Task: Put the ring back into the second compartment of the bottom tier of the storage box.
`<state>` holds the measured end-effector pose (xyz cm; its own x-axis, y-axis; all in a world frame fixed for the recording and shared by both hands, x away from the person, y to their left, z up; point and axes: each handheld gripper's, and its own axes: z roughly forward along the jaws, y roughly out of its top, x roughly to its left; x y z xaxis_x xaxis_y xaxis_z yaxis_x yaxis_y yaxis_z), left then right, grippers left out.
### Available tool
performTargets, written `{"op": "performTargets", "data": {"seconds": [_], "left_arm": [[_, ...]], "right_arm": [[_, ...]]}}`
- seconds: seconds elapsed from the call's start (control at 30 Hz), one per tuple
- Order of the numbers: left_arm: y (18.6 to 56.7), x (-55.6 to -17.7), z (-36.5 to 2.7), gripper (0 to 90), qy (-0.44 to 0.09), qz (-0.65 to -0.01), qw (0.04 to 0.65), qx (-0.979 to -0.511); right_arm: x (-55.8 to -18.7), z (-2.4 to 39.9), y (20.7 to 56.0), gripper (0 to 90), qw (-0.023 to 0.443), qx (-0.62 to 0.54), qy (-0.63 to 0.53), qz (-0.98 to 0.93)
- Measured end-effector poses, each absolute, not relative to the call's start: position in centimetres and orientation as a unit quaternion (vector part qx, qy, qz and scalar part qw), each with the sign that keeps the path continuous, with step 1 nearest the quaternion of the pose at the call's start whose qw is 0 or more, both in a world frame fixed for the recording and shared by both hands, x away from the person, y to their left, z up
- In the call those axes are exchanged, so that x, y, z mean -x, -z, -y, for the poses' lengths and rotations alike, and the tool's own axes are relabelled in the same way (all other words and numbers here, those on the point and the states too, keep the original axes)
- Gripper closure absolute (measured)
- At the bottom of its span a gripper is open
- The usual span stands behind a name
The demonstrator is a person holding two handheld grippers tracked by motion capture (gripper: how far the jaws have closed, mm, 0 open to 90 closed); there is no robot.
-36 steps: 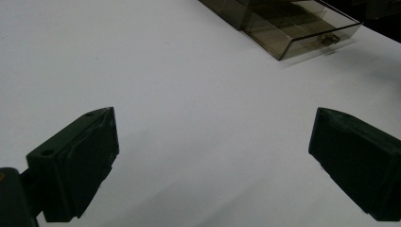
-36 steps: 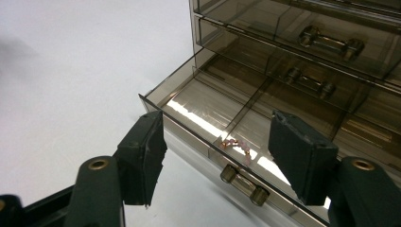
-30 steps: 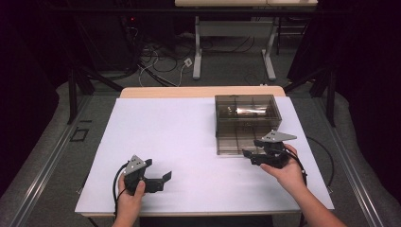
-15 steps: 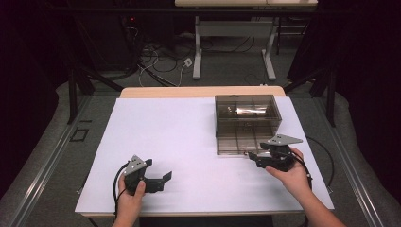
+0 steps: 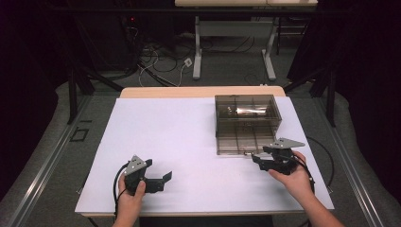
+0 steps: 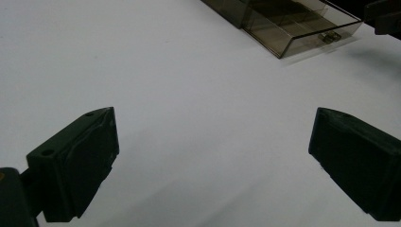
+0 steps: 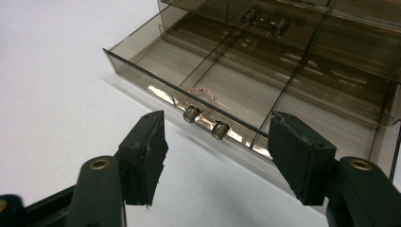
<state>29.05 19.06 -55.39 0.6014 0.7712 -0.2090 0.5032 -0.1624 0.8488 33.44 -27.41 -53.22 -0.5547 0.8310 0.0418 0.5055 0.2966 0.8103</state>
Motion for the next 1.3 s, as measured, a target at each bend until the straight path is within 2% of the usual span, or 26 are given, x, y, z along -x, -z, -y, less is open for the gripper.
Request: {"op": "performTargets", "data": {"seconds": [0.3, 0.83, 1.13, 1.3], "left_arm": [[55.4, -29.0, -19.0, 2.6, -0.137, -0.425, 0.488, -0.75], [55.4, -29.0, -19.0, 2.6, -0.138, -0.425, 0.488, -0.75], [55.4, -29.0, -19.0, 2.7, -0.138, -0.426, 0.488, -0.75], [55.5, -29.0, -19.0, 2.7, -0.136, -0.426, 0.487, -0.75]], "right_arm": [[-33.5, 27.5, 53.7, 45.1, 0.194, -0.427, -0.402, -0.787], [-33.8, 27.6, 54.3, 64.4, 0.191, -0.434, -0.391, -0.789], [-34.2, 27.8, 54.5, 79.2, 0.186, -0.44, -0.374, -0.795], [-34.5, 27.8, 54.7, 82.8, 0.184, -0.451, -0.362, -0.795]]}}
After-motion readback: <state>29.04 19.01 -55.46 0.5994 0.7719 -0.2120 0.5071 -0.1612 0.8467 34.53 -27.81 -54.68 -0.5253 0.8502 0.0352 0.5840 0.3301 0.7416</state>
